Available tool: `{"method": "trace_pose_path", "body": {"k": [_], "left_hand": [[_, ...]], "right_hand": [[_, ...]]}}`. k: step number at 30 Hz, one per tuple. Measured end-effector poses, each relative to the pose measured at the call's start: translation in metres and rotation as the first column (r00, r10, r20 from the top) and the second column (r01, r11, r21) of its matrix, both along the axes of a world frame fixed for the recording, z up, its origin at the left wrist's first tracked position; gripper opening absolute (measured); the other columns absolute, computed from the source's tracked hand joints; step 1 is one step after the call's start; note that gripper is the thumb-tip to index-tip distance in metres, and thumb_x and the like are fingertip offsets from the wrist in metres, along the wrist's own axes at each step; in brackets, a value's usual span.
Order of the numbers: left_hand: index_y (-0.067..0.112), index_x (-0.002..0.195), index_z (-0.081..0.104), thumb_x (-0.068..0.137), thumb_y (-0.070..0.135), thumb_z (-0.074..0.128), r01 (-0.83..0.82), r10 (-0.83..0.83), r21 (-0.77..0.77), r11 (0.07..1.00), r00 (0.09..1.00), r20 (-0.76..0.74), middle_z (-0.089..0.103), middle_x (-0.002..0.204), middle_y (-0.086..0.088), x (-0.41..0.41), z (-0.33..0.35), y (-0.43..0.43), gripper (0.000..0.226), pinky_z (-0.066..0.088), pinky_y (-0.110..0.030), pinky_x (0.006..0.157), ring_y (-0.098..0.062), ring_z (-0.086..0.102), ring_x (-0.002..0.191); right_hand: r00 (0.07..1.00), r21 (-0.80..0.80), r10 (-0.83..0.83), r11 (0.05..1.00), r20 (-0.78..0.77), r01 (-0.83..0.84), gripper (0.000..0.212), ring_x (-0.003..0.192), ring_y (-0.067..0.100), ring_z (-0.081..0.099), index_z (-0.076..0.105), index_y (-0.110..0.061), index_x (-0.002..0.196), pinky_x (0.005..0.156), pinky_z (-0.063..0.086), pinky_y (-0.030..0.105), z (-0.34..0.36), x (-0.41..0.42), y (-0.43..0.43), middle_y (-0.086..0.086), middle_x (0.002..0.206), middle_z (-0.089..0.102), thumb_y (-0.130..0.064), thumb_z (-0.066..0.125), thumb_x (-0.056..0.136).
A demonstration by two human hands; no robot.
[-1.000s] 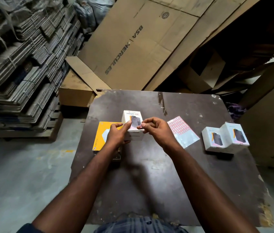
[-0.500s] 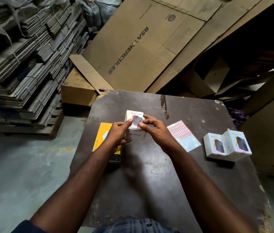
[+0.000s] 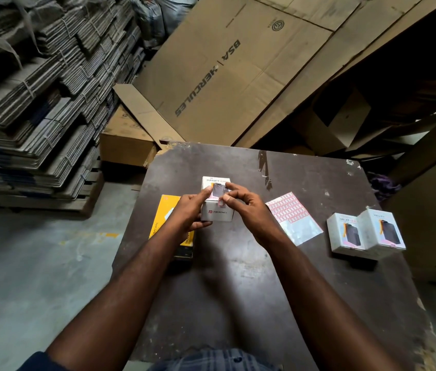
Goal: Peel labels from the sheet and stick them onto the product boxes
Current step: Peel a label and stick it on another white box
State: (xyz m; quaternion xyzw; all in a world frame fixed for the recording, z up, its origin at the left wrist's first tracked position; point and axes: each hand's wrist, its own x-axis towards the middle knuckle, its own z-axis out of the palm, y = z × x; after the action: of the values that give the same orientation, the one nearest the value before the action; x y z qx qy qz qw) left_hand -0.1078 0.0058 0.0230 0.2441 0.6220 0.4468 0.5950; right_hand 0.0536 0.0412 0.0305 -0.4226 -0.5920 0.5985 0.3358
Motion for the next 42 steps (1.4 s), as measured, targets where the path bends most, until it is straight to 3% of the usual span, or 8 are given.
{"method": "trace_pose_path", "body": {"k": [8,13,18,25,33,37,42], "left_hand": [[0.02,0.092,0.065,0.096,0.047,0.056,0.008,-0.008,0.011,1.0,1.0,0.001,0.071,0.097,-0.01,0.001,0.005,0.001,0.028,0.058,-0.042,0.086,-0.023,0.068,0.091],[0.02,0.095,0.066,0.095,0.048,0.057,0.01,-0.01,0.003,1.0,1.0,-0.012,0.071,0.105,-0.014,0.0,0.006,0.0,0.029,0.059,-0.042,0.087,-0.026,0.069,0.099],[0.02,0.097,0.066,0.095,0.047,0.059,0.022,-0.022,0.0,1.0,1.0,-0.014,0.073,0.101,-0.009,-0.003,0.008,-0.001,0.028,0.061,-0.039,0.08,-0.024,0.071,0.097],[0.021,0.105,0.065,0.096,0.037,0.061,0.136,-0.135,-0.027,0.99,0.99,0.043,0.073,0.103,-0.007,-0.005,0.012,0.0,0.019,0.06,-0.036,0.084,-0.022,0.071,0.098],[0.013,0.104,0.065,0.095,0.031,0.063,0.093,-0.092,-0.017,0.996,0.994,0.055,0.071,0.105,-0.015,0.002,0.012,0.002,0.02,0.062,-0.034,0.07,-0.028,0.072,0.096],[0.01,0.108,0.065,0.096,0.03,0.063,0.091,-0.09,-0.016,0.996,0.995,0.052,0.07,0.106,-0.017,0.0,0.013,0.001,0.023,0.063,-0.035,0.071,-0.029,0.072,0.096],[0.018,0.097,0.064,0.096,0.03,0.063,0.098,-0.098,-0.013,0.995,0.994,0.05,0.071,0.103,-0.016,0.0,0.015,-0.001,0.012,0.063,-0.033,0.068,-0.025,0.073,0.093]], "right_hand": [[1.0,-0.017,0.011,1.0,-0.023,-0.011,0.007,0.131,0.014,0.049,0.073,-0.013,0.089,0.088,0.053,0.021,-0.003,0.001,0.002,-0.004,0.146,0.05,-0.018,0.069,0.091],[1.0,0.021,0.009,1.0,0.003,-0.009,0.009,0.131,0.01,0.047,0.074,-0.008,0.095,0.09,0.051,0.022,-0.004,0.001,0.001,-0.006,0.146,0.05,-0.014,0.074,0.087],[1.0,0.052,0.012,0.999,0.012,-0.012,0.01,0.133,0.01,0.047,0.075,-0.015,0.092,0.101,0.052,0.041,-0.009,0.0,0.002,-0.009,0.145,0.052,-0.015,0.079,0.083],[0.999,0.055,0.021,0.998,0.023,-0.023,0.011,0.134,0.01,0.046,0.076,-0.024,0.089,0.104,0.048,0.053,-0.019,0.003,0.01,-0.012,0.142,0.055,-0.018,0.081,0.081],[1.0,0.036,0.011,0.999,0.017,-0.012,0.012,0.133,0.01,0.048,0.076,-0.023,0.087,0.104,0.048,0.054,-0.019,0.007,0.012,-0.01,0.141,0.056,-0.015,0.081,0.08],[1.0,0.031,0.016,0.999,0.015,-0.017,0.009,0.132,0.01,0.049,0.076,-0.022,0.087,0.103,0.049,0.052,-0.019,0.008,0.012,-0.01,0.141,0.056,-0.015,0.08,0.081],[1.0,0.027,-0.007,1.0,0.021,0.006,0.005,0.129,0.01,0.05,0.075,-0.014,0.09,0.103,0.051,0.045,-0.017,0.008,0.012,-0.007,0.139,0.057,-0.015,0.077,0.085]]}}
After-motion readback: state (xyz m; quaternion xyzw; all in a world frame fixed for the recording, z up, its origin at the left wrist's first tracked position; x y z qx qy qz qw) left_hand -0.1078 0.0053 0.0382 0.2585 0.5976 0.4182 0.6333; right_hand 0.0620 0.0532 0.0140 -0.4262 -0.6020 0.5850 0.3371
